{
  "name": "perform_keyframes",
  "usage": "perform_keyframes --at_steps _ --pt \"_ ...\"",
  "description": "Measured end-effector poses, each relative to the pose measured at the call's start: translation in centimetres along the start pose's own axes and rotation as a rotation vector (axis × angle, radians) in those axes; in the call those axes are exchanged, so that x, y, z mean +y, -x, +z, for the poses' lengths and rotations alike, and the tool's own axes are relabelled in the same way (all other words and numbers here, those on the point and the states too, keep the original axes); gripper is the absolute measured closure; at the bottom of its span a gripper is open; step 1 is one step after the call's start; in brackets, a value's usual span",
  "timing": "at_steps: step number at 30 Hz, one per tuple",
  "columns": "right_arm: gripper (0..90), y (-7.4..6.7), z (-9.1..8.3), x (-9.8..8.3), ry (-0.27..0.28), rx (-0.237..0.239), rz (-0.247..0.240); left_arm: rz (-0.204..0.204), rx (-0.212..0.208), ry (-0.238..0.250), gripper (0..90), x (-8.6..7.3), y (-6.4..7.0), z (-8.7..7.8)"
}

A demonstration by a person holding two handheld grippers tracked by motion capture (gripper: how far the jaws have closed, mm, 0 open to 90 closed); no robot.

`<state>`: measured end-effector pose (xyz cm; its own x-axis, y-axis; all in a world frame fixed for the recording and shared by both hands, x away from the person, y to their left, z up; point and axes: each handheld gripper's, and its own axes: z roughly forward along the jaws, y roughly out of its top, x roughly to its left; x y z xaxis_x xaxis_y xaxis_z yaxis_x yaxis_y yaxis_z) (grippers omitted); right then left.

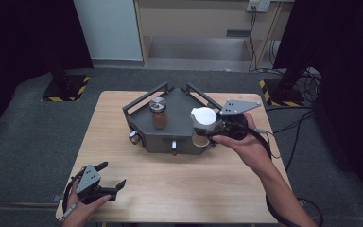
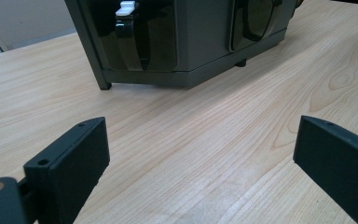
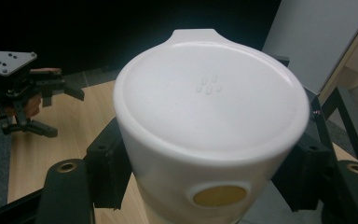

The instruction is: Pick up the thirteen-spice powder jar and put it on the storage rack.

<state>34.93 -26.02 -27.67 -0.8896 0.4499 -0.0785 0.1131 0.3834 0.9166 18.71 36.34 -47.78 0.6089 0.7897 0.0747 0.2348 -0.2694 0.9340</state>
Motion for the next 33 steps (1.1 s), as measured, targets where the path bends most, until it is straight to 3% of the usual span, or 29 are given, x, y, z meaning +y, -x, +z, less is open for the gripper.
perform_keyframes --at_steps 21,33 --pt "31.3 3.8 3.6 2.5 0.011 -0.05 -0.015 0.009 -0.006 -0.008 3.1 0.1 -0.1 0.5" --pt "31.4 4.9 6.3 2.5 -0.007 -0.059 0.002 0.014 -0.004 -0.009 3.1 0.1 -0.1 0.4"
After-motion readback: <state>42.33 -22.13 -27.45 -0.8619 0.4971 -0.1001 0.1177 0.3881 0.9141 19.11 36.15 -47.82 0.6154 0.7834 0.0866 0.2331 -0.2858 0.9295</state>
